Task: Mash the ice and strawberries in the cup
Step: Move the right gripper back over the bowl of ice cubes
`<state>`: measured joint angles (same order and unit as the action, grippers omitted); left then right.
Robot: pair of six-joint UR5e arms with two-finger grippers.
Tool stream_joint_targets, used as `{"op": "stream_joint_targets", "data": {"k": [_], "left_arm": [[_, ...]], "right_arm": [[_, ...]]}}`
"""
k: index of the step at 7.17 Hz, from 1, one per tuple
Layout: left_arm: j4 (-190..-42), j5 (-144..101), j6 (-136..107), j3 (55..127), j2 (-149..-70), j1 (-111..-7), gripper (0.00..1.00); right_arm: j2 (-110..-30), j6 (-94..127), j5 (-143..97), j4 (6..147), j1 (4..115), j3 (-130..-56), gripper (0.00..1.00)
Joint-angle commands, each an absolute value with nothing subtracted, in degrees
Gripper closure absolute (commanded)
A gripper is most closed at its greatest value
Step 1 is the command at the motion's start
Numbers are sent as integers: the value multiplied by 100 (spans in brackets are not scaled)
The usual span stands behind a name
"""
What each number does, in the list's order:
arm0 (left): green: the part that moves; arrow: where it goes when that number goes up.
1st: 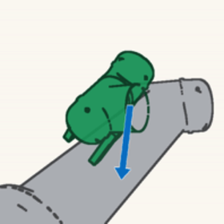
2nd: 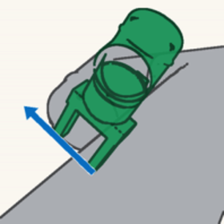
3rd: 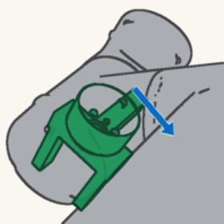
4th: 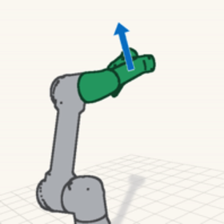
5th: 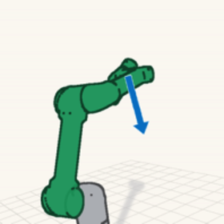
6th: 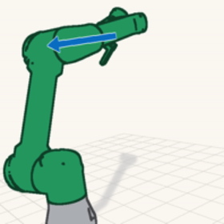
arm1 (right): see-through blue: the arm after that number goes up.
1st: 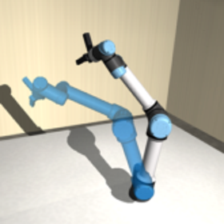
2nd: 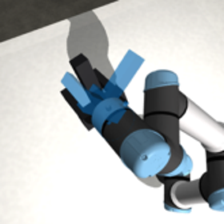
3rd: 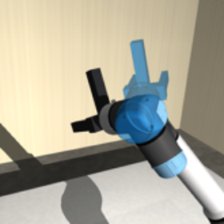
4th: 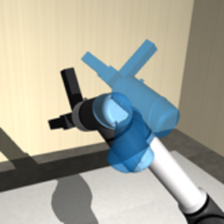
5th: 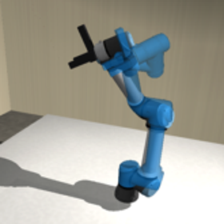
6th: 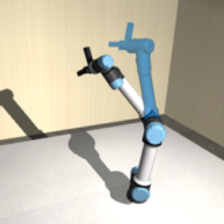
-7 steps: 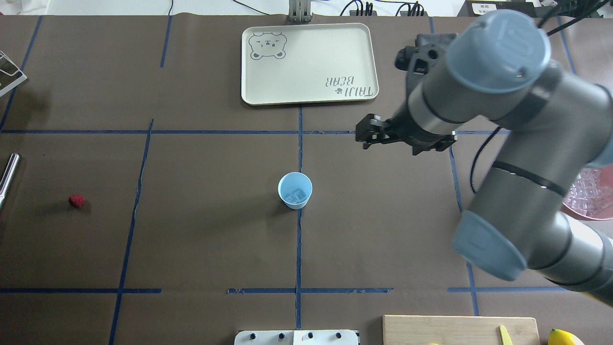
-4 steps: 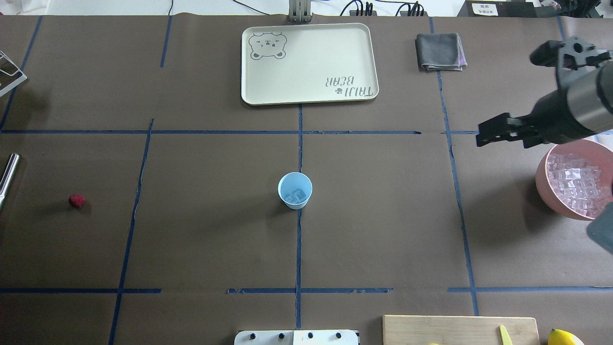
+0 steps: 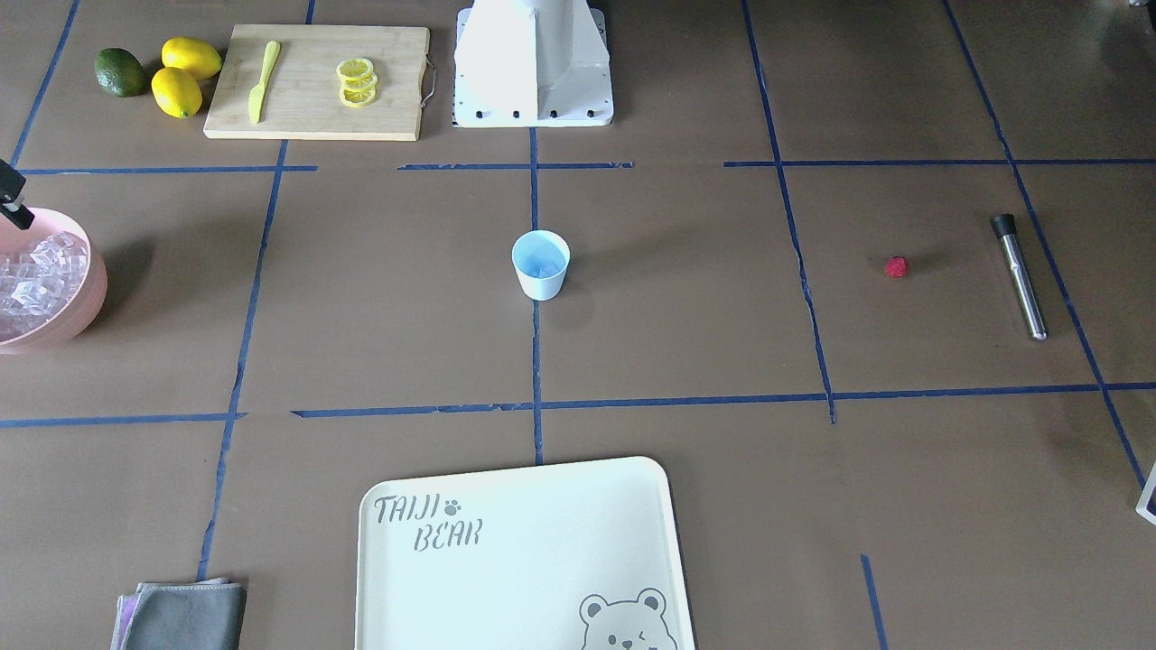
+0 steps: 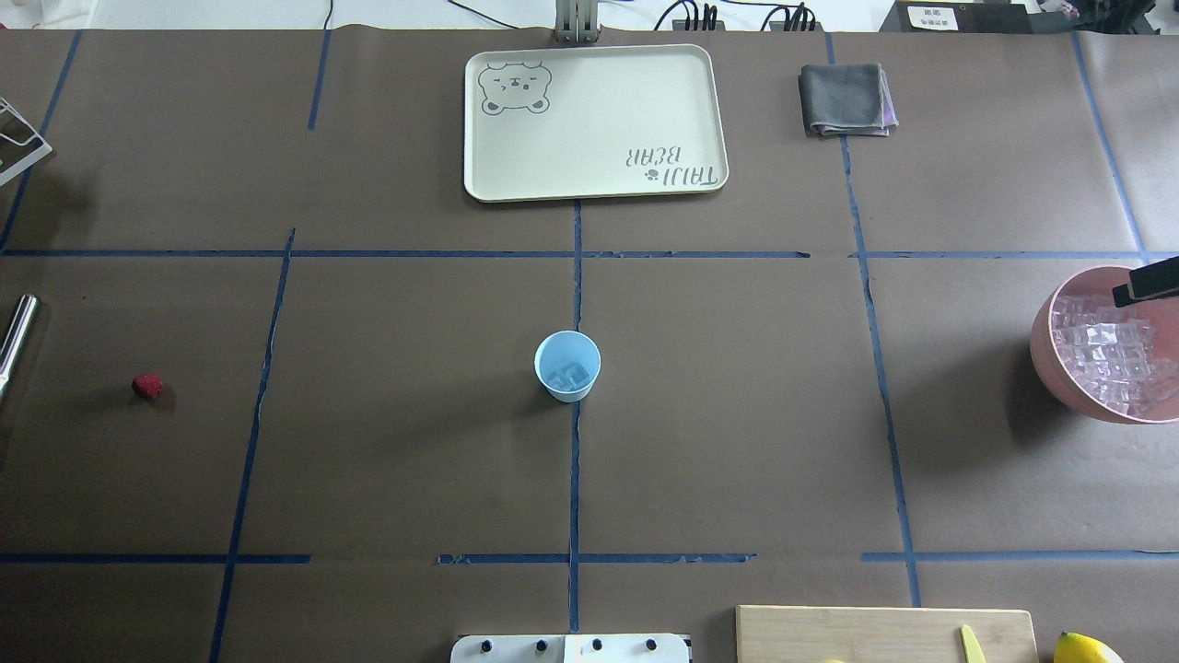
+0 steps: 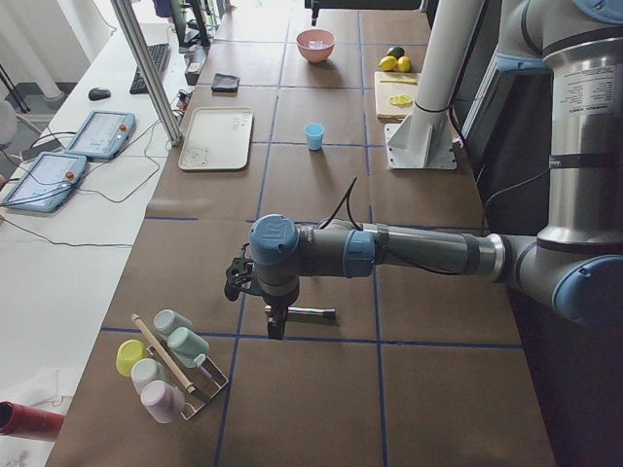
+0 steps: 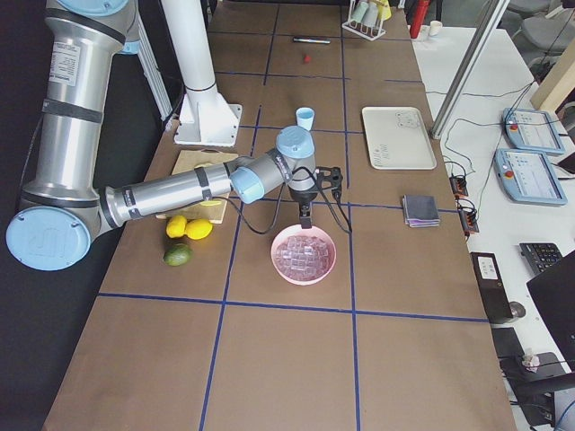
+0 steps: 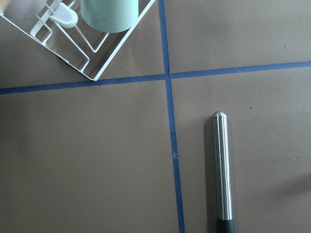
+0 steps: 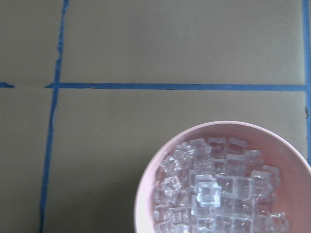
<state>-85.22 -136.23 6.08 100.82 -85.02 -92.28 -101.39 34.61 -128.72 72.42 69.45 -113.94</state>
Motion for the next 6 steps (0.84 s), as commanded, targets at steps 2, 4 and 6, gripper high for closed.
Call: {"op": "stream_joint_targets", "data": {"k": [2,4,6], "left_arm": [[-8517,-13623,475,10291,-8368,-9229,0],[-8525,-13606,475,10283,-8367,-9229,0],[-8517,-13605,475,10292,-8367,-9229,0]], "right_arm": [[-10090,3924,-12612,6053,6665,-10208,1],[-9862,4719,-12534,5792,6267,-10116,1],[-9870,4650,-12481,5836,6196,-9942,1]]}}
